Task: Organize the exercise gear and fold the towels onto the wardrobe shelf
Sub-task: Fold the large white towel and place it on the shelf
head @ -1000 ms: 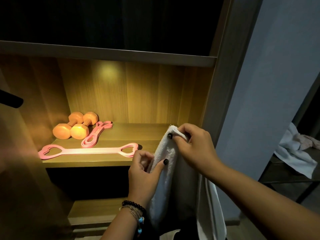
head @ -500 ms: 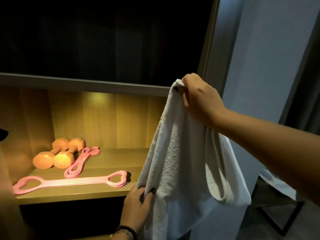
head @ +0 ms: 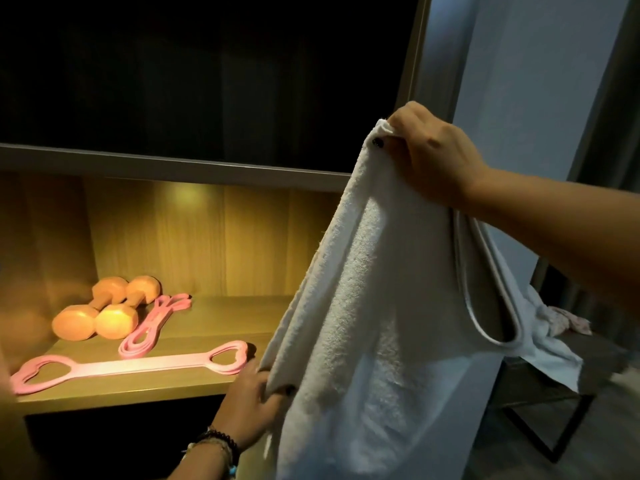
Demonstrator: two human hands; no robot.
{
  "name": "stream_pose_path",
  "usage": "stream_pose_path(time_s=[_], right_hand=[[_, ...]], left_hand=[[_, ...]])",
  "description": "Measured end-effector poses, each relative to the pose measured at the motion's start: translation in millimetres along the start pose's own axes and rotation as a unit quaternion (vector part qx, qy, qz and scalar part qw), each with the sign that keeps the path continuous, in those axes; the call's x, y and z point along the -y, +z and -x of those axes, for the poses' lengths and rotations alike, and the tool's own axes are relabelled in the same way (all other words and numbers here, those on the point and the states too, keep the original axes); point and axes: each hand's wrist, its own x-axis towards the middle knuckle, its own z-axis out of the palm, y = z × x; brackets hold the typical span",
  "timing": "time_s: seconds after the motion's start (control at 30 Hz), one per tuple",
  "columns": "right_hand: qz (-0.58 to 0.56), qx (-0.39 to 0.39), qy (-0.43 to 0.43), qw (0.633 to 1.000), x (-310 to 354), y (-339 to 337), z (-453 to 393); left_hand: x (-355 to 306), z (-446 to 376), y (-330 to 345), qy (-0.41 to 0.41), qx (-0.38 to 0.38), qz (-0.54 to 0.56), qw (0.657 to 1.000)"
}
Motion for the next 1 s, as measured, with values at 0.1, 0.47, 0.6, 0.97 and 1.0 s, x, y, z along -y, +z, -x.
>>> stream_pose_path(time_s=[0.1, 0.47, 0.6, 0.97, 1.0], right_hand=[[0.01, 0.007, -0.023, 1.0, -1.9, 0.1, 1.1], [-0.037, 0.011, -0.107, 0.994, 20.7, 13.7, -18.2], [-0.049, -0.003, -0.069, 0.996, 16.4, 11.5, -28.8], [-0.039, 0.03, -0.087, 0.995, 22.4, 27.5, -38.5], [-0.039, 0.036, -0.09, 0.995, 24.9, 29.8, -37.2]], left_hand=[[27.8, -3.8, -1.9, -0.045, -0.099, -0.015, 0.994], [57.9, -11.2, 1.2, -0.178, -0.001, -0.23, 0.957], [71.3, 1.8, 10.0, -0.128, 0.015, -0.058, 0.99], [99.7, 19.8, 39.2, -0.296, 0.066, -0.107, 0.947], [102.0, 23.2, 38.0, -0.312, 0.067, -0.133, 0.938]])
